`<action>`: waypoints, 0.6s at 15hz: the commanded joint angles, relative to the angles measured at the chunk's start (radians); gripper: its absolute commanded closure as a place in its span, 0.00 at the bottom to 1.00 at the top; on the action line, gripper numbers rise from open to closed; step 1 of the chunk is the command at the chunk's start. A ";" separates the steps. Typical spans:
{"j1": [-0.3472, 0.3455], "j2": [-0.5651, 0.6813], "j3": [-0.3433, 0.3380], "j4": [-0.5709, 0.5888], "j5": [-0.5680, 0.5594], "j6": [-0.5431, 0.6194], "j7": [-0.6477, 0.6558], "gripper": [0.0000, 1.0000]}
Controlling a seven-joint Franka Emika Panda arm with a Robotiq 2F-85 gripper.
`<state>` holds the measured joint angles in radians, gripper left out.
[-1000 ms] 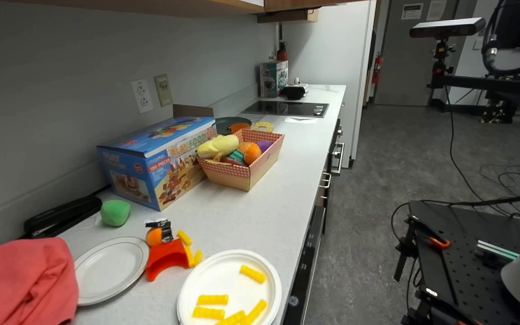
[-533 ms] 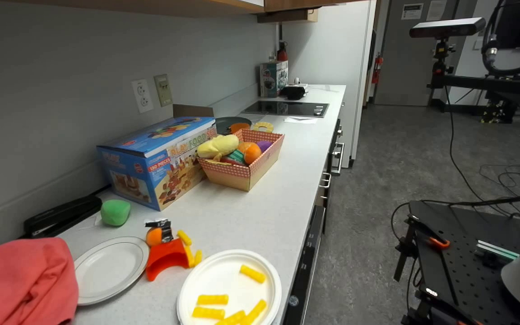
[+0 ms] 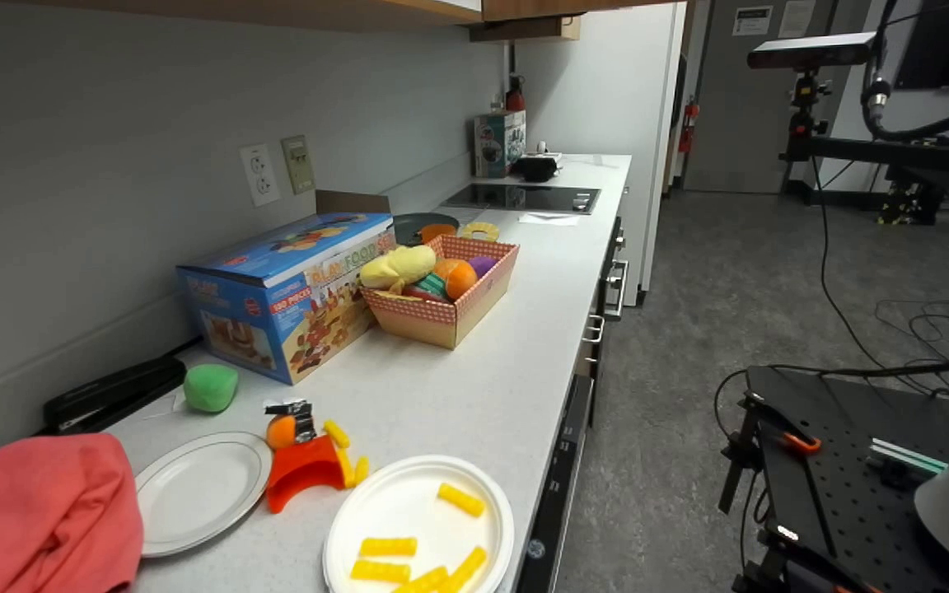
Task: Open the right door of the top cabinet.
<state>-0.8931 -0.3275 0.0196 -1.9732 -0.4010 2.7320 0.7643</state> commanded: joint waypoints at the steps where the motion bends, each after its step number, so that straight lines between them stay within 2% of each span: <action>1: -0.068 0.120 0.031 0.124 -0.091 0.012 0.134 0.00; 7: -0.070 0.186 0.018 0.198 -0.154 0.032 0.229 0.00; 9: -0.055 0.188 0.010 0.203 -0.123 0.028 0.212 0.00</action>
<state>-0.9449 -0.1689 0.0270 -1.8150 -0.5207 2.7427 0.9558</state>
